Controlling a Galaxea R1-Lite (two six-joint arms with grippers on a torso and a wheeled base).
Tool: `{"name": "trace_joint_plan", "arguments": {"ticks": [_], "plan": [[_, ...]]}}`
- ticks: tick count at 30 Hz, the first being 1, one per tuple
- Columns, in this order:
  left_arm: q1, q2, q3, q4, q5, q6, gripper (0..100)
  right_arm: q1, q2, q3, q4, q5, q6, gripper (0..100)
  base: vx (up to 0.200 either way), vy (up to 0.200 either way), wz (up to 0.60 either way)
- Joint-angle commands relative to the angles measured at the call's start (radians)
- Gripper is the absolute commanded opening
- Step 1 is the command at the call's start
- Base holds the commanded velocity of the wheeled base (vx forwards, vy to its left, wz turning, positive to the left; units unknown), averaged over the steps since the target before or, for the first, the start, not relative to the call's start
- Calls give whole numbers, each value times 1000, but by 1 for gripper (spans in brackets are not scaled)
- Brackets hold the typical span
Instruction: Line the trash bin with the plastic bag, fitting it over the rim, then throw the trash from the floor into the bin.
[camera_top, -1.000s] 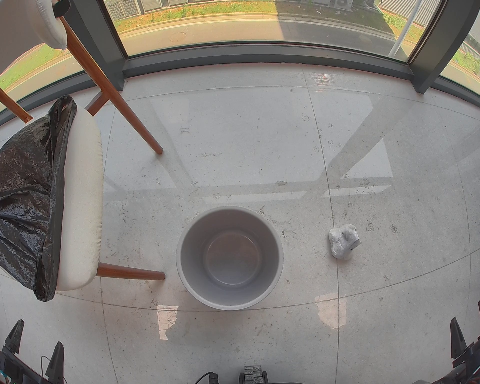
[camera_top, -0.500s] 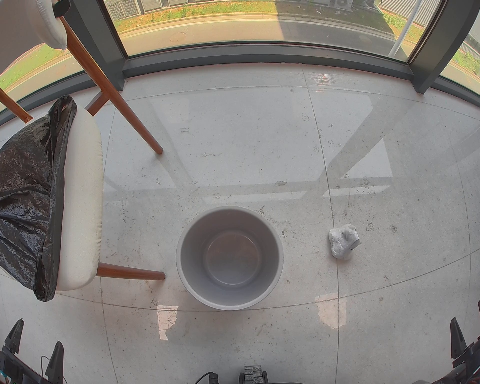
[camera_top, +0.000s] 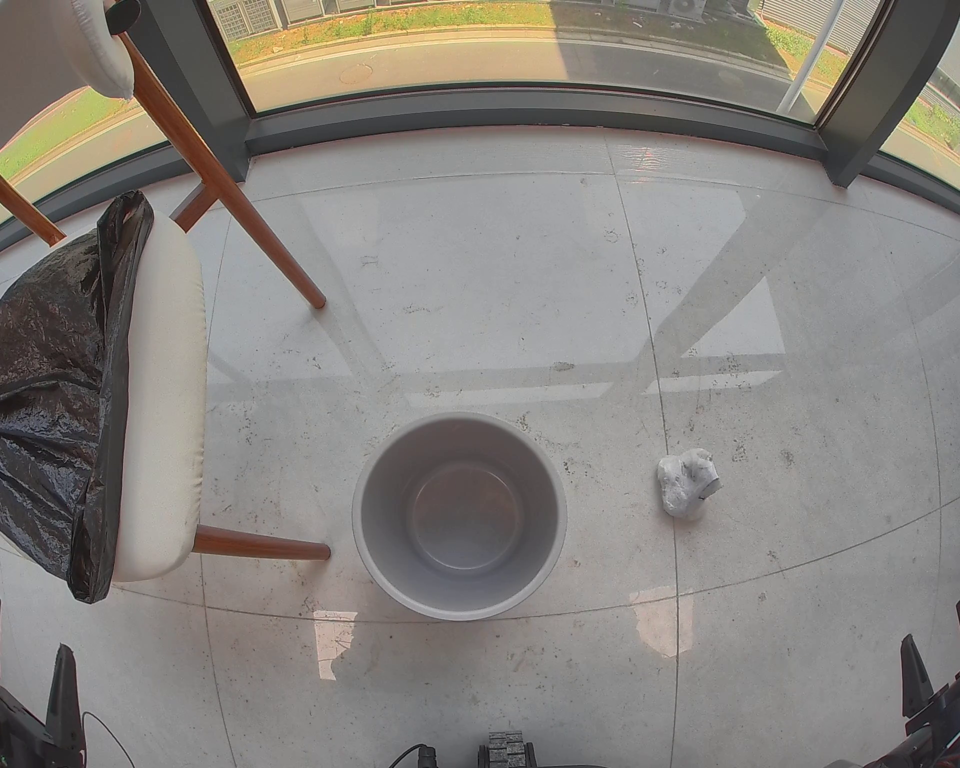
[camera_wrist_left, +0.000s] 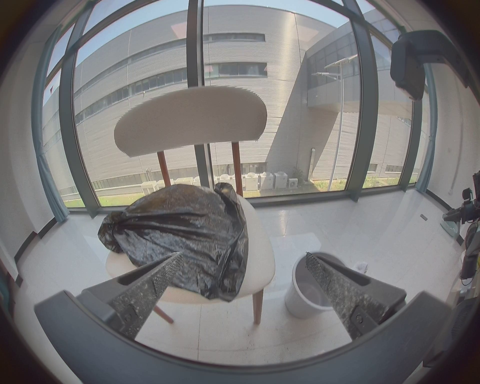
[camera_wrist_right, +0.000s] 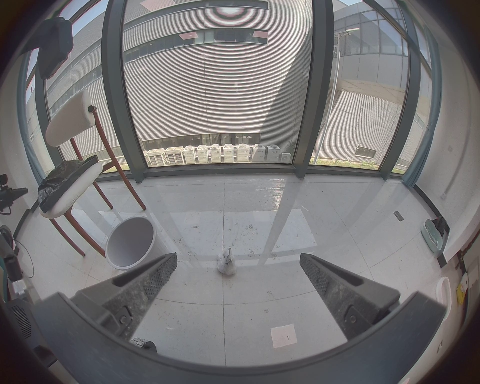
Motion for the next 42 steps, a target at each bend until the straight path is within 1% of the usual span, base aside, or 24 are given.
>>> {"name": "trace_joint_plan", "arguments": {"ticks": [1, 2, 5, 6, 7, 8, 9, 11, 13, 14, 15, 17, 18, 19, 22, 26, 28, 32, 36, 41, 42], "plan": [[0, -16, 10, -47, -11, -6, 100, 1, -13, 18, 0, 0, 0, 100, 0, 0, 0], [0, -16, 8, -50, -13, -6, 100, 1, -13, 18, 0, 0, 0, 100, 0, 0, 0], [0, -16, -34, -41, -91, -10, 100, 1, -13, 18, 0, 1, 0, 100, 0, 0, 0], [0, -16, -36, -39, -95, -10, 100, 1, -13, 18, 0, 0, 0, 100, 0, 0, 0], [0, -16, -62, 0, -135, -12, 100, 1, -13, 18, 0, 0, 2, 100, 0, 0, 0], [0, -16, -88, 40, -149, -12, 100, 1, -13, 18, 0, 0, 3, 100, 0, 0, 0], [0, -16, -88, 40, -149, -12, 100, 1, -13, 18, 0, 0, 3, 100, 0, 0, 0], [0, -16, -162, 165, -157, -14, 100, 1, -13, 18, 0, 0, 3, 100, 0, 0, 0], [0, -16, -194, 237, -157, -15, 100, -1, -13, 18, 1, 0, 5, 100, 0, 0, 0], [0, -16, -194, 240, -157, -15, 100, 1, -13, 18, 1, 0, 5, 100, 0, 0, 0], [0, -16, -205, 281, -158, -37, 100, 1, -13, 18, 1, 0, 5, 100, 0, 0, 0], [0, -16, -212, 297, -163, -73, 100, 1, -13, 18, 1, 0, 5, 100, 0, 0, 0], [0, -16, -212, 298, -164, -76, 100, 1, -13, 18, 1, 0, 5, 100, 0, 0, 0], [0, -16, -216, 310, -178, -95, 100, 1, -13, 18, 1, 0, 5, 100, 0, 0, 0], [0, -16, -246, 364, -183, -98, 100, 1, -13, 18, 0, 0, 5, 100, 0, 0, 0], [-1, -16, -326, 487, -203, -104, 100, 1, -13, 18, 0, 0, 3, 100, 0, 0, 0], [2, -9, -354, 494, -207, -106, 100, 1, -13, 18, -2, 0, 3, 100, 0, 0, 0], [0, 119, -386, 491, -204, -107, 100, 2, -13, 18, -2, 0, 2, 100, 0, 0, 0], [-1, 202, -400, 488, -207, -121, 100, 2, -13, 18, -3, -2, 5, 100, 0, 0, 0], [-6, 307, -403, 425, -215, -149, 100, 2, -13, 18, -3, -2, 8, 100, 0, 0, 0], [-8, 370, -416, 404, -212, -153, 100, 2, -13, 18, -3, -2, 8, 100, 0, 0, 0]]}}
